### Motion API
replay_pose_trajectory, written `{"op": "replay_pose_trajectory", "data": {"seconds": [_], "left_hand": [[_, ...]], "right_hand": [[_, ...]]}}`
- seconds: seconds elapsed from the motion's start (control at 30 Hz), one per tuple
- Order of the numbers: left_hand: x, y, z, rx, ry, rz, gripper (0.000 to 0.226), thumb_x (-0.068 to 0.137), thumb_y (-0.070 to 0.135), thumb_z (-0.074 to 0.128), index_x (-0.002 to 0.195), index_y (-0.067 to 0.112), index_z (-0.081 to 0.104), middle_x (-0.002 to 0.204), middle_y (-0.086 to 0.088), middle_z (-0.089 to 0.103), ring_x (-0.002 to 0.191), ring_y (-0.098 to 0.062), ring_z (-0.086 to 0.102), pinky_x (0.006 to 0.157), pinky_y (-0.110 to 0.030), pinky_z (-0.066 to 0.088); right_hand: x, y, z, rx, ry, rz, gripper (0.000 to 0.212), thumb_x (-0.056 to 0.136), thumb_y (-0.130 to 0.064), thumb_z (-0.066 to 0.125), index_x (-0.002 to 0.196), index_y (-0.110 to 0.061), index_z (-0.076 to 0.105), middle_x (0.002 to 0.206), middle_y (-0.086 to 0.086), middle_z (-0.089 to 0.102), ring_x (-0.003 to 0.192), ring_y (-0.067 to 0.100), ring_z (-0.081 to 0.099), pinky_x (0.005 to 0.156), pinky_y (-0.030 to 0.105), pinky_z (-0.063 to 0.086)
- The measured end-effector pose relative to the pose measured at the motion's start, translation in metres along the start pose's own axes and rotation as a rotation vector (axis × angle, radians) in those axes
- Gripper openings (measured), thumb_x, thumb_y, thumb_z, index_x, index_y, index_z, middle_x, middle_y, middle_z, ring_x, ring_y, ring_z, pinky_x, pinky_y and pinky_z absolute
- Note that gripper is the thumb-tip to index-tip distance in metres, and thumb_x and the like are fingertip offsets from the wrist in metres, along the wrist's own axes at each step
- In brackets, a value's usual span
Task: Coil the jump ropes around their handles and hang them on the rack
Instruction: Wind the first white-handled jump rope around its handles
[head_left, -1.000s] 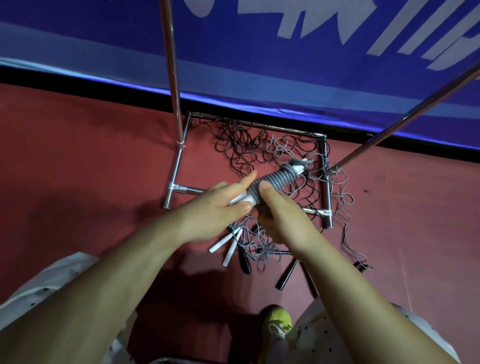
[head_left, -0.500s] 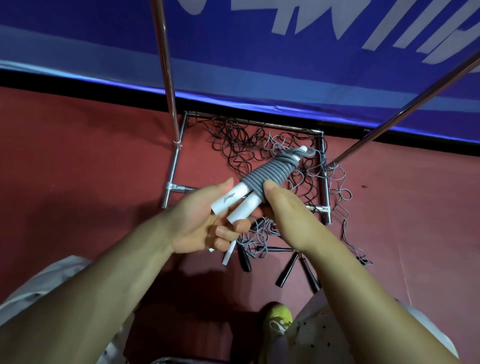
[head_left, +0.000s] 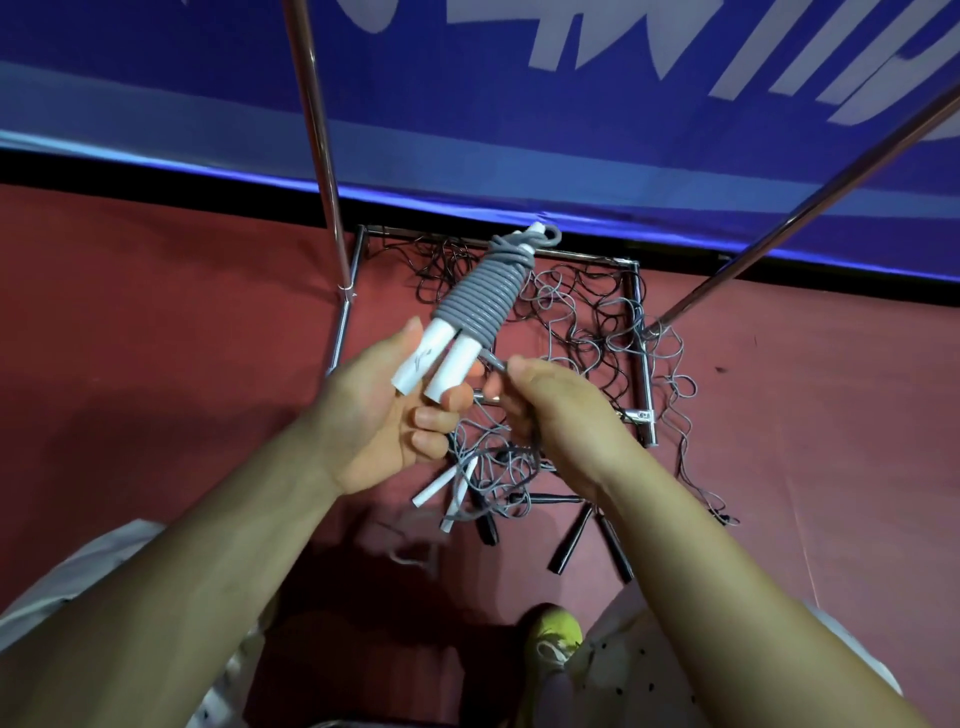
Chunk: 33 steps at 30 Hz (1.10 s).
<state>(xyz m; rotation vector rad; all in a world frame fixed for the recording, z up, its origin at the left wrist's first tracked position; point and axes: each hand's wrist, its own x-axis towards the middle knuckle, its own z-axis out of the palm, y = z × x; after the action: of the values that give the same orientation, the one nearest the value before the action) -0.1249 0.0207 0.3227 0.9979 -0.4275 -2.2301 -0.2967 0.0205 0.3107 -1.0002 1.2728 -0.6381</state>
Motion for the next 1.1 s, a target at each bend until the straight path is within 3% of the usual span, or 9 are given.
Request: {"op": "replay_pose_trajectory", "data": {"seconds": [0.1,0.2,0.4,0.6,0.67,0.8,0.9,1.03,1.1], "left_hand": [[-0.002,0.002,0.000,-0.043,0.018,0.006,0.050,0.078,0.052,0.041,0.100,0.009,0.053,0.062,0.000,0.047,0.045,-0.006,0.031,0.042,-0.016,0.025],[-0.001,0.003,-0.002,0.023,0.108,0.004,0.045,0.086,0.052,0.041,0.097,0.011,0.056,0.064,-0.001,0.048,0.046,-0.006,0.031,0.043,-0.017,0.027],[0.007,-0.005,-0.001,0.478,0.387,0.158,0.037,0.100,0.043,0.036,0.097,0.015,0.060,0.059,0.003,0.056,0.049,-0.008,0.036,0.052,-0.025,0.033],[0.009,-0.011,-0.007,0.896,0.359,0.195,0.021,0.098,0.038,0.043,0.103,0.025,0.059,0.083,0.011,0.057,0.074,-0.001,0.048,0.071,-0.024,0.039],[0.009,-0.011,-0.005,0.881,0.322,0.185,0.015,0.097,0.034,0.048,0.107,0.028,0.056,0.090,0.014,0.059,0.081,0.005,0.051,0.071,-0.020,0.039],[0.011,-0.013,-0.007,0.897,0.302,0.212,0.022,0.090,0.028,0.064,0.110,0.024,0.056,0.090,0.010,0.060,0.076,0.002,0.051,0.067,-0.021,0.039],[0.010,-0.013,-0.012,0.857,0.270,0.195,0.048,0.062,0.045,0.073,0.102,0.023,0.057,0.087,0.007,0.062,0.073,-0.002,0.054,0.067,-0.023,0.040],[0.005,-0.009,-0.007,0.627,0.203,0.003,0.045,0.066,0.058,0.066,0.091,0.020,0.063,0.074,0.008,0.063,0.070,-0.008,0.054,0.060,-0.023,0.040],[0.004,-0.009,-0.002,0.427,0.185,-0.118,0.062,0.084,0.068,0.035,0.088,0.017,0.069,0.073,-0.002,0.063,0.068,-0.018,0.052,0.055,-0.026,0.040]], "right_hand": [[-0.001,-0.001,0.002,0.017,-0.023,-0.026,0.033,0.101,-0.018,0.043,0.072,-0.014,0.058,0.052,-0.009,0.042,0.049,0.008,0.035,0.058,0.028,0.036],[-0.002,-0.001,0.003,-0.262,0.013,-0.126,0.032,0.101,-0.016,0.044,0.071,-0.017,0.055,0.055,-0.009,0.052,0.051,0.009,0.050,0.060,0.027,0.044],[-0.007,-0.004,0.003,-0.565,0.016,-0.246,0.033,0.101,-0.028,0.044,0.080,-0.007,0.058,0.051,-0.012,0.042,0.047,0.001,0.041,0.050,0.016,0.030],[-0.006,0.000,0.005,-0.296,-0.040,-0.049,0.091,0.078,-0.071,0.031,0.094,0.017,0.048,0.055,-0.006,0.031,0.047,0.008,0.024,0.050,0.027,0.019],[-0.005,0.000,0.007,-0.283,-0.054,-0.022,0.091,0.075,-0.075,0.031,0.088,0.012,0.052,0.054,-0.006,0.030,0.046,0.008,0.023,0.050,0.029,0.017],[-0.005,0.000,0.008,-0.316,-0.030,-0.014,0.053,0.091,-0.064,0.032,0.065,-0.022,0.051,0.042,-0.014,0.032,0.037,0.002,0.028,0.051,0.025,0.020],[-0.006,-0.001,0.008,-0.390,0.009,-0.057,0.058,0.100,-0.049,0.034,0.049,-0.025,0.046,0.041,-0.014,0.031,0.040,0.004,0.029,0.050,0.023,0.023],[-0.004,0.002,0.007,-0.364,0.054,-0.102,0.044,0.076,-0.062,0.035,0.058,-0.022,0.034,0.047,-0.013,0.031,0.046,0.005,0.026,0.054,0.030,0.022],[-0.005,0.003,0.004,-0.274,0.018,-0.139,0.037,0.072,-0.059,0.036,0.060,-0.024,0.033,0.048,-0.014,0.029,0.046,0.004,0.024,0.054,0.030,0.020]]}}
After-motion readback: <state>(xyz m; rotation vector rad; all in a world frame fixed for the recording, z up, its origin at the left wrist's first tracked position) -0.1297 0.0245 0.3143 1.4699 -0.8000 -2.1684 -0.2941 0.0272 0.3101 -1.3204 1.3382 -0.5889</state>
